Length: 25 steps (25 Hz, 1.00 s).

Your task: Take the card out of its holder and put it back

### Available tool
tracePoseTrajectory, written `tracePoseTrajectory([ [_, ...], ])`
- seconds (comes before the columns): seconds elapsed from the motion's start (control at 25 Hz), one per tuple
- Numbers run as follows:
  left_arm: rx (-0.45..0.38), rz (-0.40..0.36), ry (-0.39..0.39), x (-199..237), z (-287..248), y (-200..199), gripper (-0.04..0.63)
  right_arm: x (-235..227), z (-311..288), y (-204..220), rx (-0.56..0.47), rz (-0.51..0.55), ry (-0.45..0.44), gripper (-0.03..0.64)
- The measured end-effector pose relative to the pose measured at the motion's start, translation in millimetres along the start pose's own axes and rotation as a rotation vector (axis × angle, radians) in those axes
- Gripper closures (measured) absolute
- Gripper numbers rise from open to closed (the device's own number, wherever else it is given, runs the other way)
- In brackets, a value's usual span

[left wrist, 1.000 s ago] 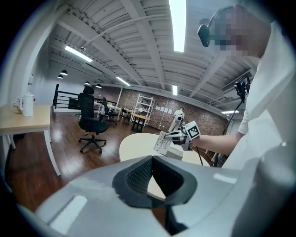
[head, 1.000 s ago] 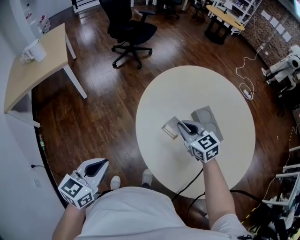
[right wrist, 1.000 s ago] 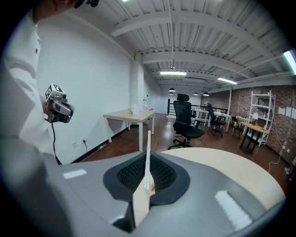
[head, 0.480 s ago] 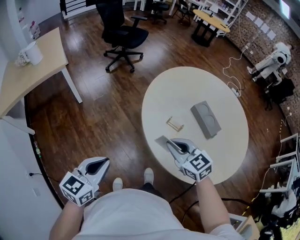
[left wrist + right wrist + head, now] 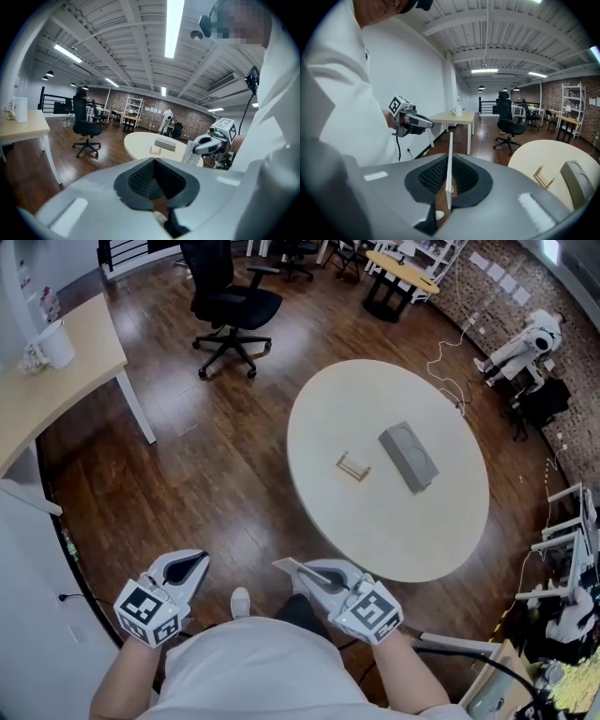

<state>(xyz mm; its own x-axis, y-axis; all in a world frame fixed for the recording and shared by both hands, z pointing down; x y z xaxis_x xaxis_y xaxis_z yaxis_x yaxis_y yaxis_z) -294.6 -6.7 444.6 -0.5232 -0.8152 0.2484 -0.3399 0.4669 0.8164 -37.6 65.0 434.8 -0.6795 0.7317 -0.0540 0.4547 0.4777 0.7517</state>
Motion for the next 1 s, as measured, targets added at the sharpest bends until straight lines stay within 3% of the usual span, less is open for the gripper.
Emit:
tracePoseTrajectory([
  [0.2,-0.021,-0.005,-0.004,3,0,-4,0.592,9,-3,-7,-0.027,-0.005,0.0,0.595],
  [0.44,-0.039,-0.02,0.01,-3,-8,-14,0.592,-28,10,-6,-0.02,0.021,0.039,0.595],
  [0.68,-0.046,0.004,-0.009,-11,-32,-31,0.592,-101,34,1,-0.037,0.019,0.096,0.595],
  [1.0,-0.062,0.041,-0.055,-30,-76,-67,0.592,-234,59,19,-0.041,-0.007,0.153,0.595],
])
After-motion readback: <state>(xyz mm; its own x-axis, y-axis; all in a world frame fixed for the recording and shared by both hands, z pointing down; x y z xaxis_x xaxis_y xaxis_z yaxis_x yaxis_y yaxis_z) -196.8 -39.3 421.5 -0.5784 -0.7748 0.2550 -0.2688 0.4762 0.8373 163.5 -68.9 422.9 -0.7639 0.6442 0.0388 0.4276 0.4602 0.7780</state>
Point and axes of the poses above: the fingertips, and each gripper's own axes: z backward along the fingers, x to its left, y out of its underside, the point moved 7 cm from there along z, backward along the fingers, and after that the axes turned 11 degrees about x, right-handed, at the moved point
